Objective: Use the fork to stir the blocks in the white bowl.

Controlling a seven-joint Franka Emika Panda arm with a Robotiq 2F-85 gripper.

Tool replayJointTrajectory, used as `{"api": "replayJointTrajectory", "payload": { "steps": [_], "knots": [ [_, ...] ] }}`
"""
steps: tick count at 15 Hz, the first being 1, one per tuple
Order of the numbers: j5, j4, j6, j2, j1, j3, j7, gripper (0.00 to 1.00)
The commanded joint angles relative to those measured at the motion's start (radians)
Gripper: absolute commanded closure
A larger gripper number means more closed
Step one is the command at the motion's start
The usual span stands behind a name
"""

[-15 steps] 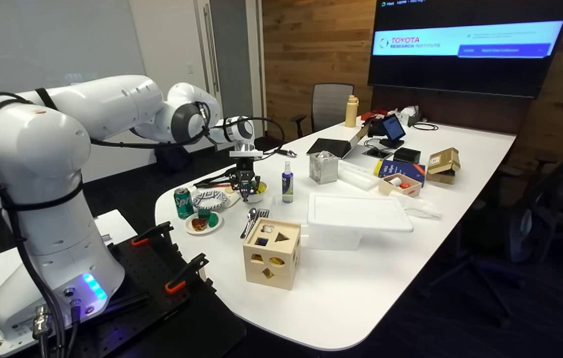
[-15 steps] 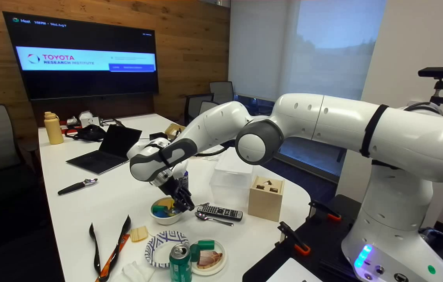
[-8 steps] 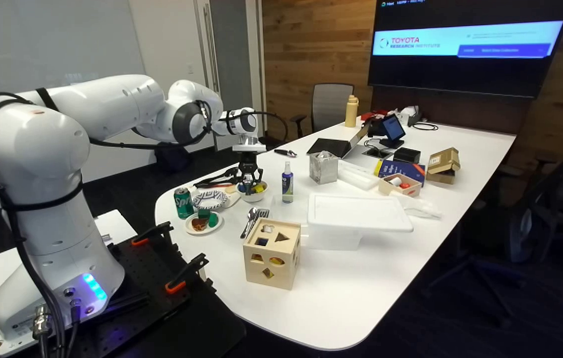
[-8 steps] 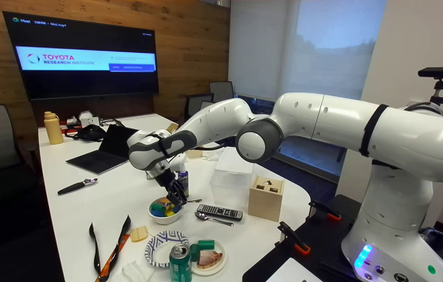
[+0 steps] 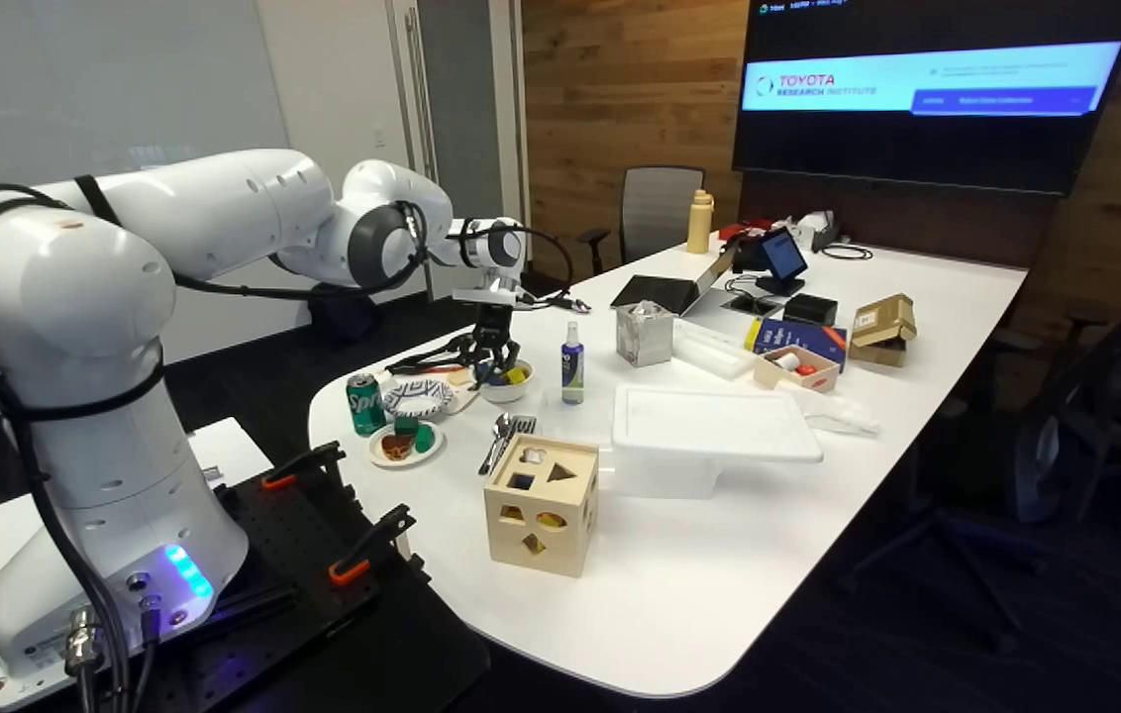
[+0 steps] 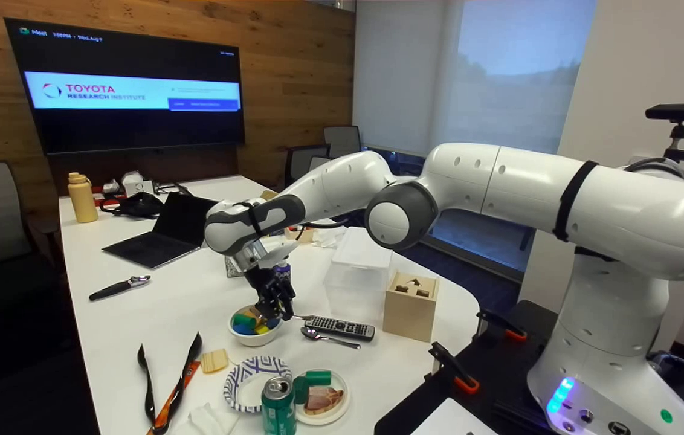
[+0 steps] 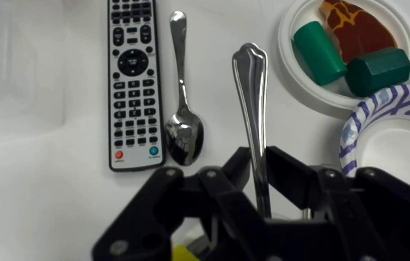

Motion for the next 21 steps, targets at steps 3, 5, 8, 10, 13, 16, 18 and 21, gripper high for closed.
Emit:
{"api": "replayJointTrajectory", "payload": {
  "steps": [3,5,8,10,13,16,18,21],
  "knots": [
    [0.113,-0.016,0.001,0.0,-0.046,0.014,0.237,0.95],
    [0.129,-0.034,0.008,0.001,-0.059,0.008,0.269,0.95],
    [0.124,-0.121,0.052,-0.035,-0.07,0.001,0.282,0.95],
    [0.117,-0.169,0.103,-0.055,-0.075,-0.001,0.271,0.95],
    [0.102,-0.275,0.21,-0.095,-0.075,-0.007,0.239,0.95],
    [0.092,-0.413,0.361,-0.149,-0.075,-0.01,0.231,0.95],
    [0.086,-0.492,0.443,-0.18,-0.074,-0.011,0.226,0.95],
    [0.072,-0.616,0.546,-0.24,-0.07,-0.012,0.226,0.95]
  ]
}}
